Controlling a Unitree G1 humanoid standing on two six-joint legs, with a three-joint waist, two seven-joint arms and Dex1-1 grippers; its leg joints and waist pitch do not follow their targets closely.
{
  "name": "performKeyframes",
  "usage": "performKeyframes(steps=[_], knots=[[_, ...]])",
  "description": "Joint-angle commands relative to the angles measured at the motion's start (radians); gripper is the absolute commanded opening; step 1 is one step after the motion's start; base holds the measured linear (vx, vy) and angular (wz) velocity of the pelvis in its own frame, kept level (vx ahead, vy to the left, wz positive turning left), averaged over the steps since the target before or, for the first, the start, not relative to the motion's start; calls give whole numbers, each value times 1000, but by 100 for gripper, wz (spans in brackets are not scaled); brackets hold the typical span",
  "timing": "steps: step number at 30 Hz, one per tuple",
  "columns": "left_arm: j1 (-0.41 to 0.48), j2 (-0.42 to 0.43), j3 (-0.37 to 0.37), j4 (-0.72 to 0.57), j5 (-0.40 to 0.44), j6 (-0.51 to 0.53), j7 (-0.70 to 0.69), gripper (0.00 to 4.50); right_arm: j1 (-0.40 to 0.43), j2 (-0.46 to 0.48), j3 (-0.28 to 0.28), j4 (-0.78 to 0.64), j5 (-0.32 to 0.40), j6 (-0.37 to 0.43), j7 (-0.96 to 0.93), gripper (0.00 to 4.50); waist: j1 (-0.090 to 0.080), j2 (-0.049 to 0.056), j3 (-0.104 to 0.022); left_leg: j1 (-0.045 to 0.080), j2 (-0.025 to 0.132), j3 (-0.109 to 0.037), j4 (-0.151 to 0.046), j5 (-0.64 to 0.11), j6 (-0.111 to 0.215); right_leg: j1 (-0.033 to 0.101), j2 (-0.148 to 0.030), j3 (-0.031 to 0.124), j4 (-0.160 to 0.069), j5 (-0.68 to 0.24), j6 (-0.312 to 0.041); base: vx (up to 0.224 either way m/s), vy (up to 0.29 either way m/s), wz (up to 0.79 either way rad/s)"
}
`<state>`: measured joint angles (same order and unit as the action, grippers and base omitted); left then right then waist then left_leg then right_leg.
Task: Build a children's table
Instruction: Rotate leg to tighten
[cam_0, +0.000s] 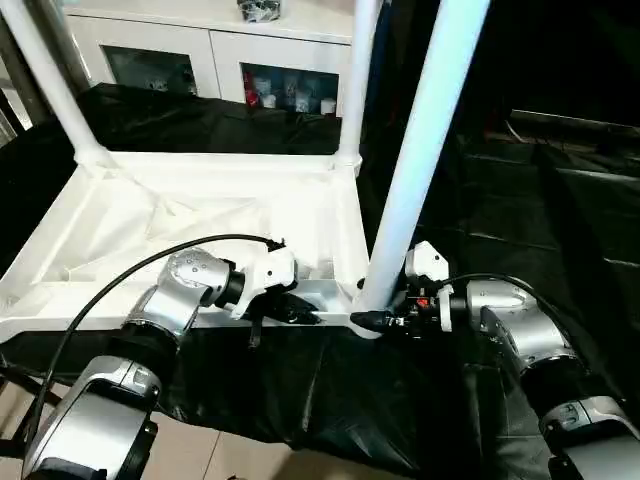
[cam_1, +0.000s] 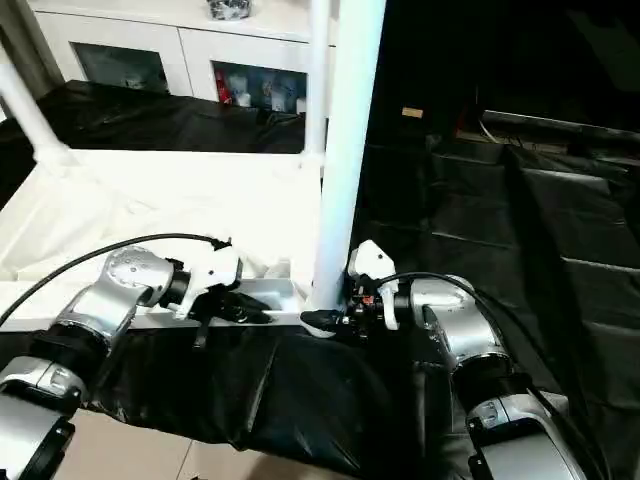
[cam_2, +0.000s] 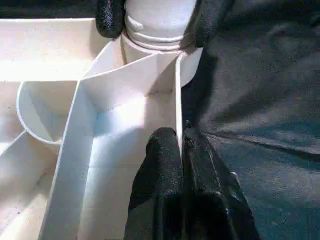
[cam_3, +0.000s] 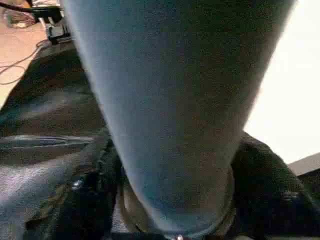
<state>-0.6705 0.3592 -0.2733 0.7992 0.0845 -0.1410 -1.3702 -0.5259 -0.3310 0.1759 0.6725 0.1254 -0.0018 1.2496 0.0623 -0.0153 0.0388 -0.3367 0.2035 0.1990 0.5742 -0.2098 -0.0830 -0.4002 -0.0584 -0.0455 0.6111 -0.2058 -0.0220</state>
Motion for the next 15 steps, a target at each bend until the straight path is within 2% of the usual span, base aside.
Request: performKeyframes(steps=[1,6,8,9,10,11,13,15], knots=[[12,-6,-21,30,7,2,0,0,-8,10,15,-11,13,16,21,277,4,-8,-50,-7,35,-11,-52,-103,86,55,-78,45,-63,-76,-252,0,0,0],[14,-18,-12,34,9,16,58,0,7,33,-5,-15,12,18,-64,263,3,-7,-48,-6,35,-11,-53,-113,81,53,-78,44,-66,-89,-252,0,0,0],[16,-34,-6,34,33,46,148,0,12,67,-36,13,-21,7,-227,262,-2,-6,-44,-4,35,-14,-58,-148,54,48,-81,46,-74,-173,-232,0,0,0],[16,-34,-6,34,33,46,148,0,12,67,-36,13,-21,7,-227,262,-4,-8,-43,-2,33,-15,-59,-159,47,49,-81,45,-79,-206,-224,0,0,0],[24,-64,4,17,38,83,216,0,16,100,-61,45,-57,-5,-388,261,-7,-8,-42,-3,32,-17,-61,-172,37,49,-83,47,-84,-257,-206,0,0,0],[27,-72,5,11,40,91,234,0,17,109,-67,53,-68,-8,-432,261,-14,-8,-39,-2,33,-19,-64,-185,24,43,-82,48,-88,-298,-195,0,0,0],[41,-116,0,-21,52,140,306,0,24,163,-101,74,-79,8,-597,261,-19,-8,-40,0,32,-22,-66,-201,15,43,-83,47,-92,-338,-179,0,0,0],[43,-134,2,-27,53,159,335,0,28,180,-107,75,-80,16,-635,261,-24,-8,-40,1,32,-21,-66,-202,18,40,-80,49,-93,-322,-179,0,0,0]])
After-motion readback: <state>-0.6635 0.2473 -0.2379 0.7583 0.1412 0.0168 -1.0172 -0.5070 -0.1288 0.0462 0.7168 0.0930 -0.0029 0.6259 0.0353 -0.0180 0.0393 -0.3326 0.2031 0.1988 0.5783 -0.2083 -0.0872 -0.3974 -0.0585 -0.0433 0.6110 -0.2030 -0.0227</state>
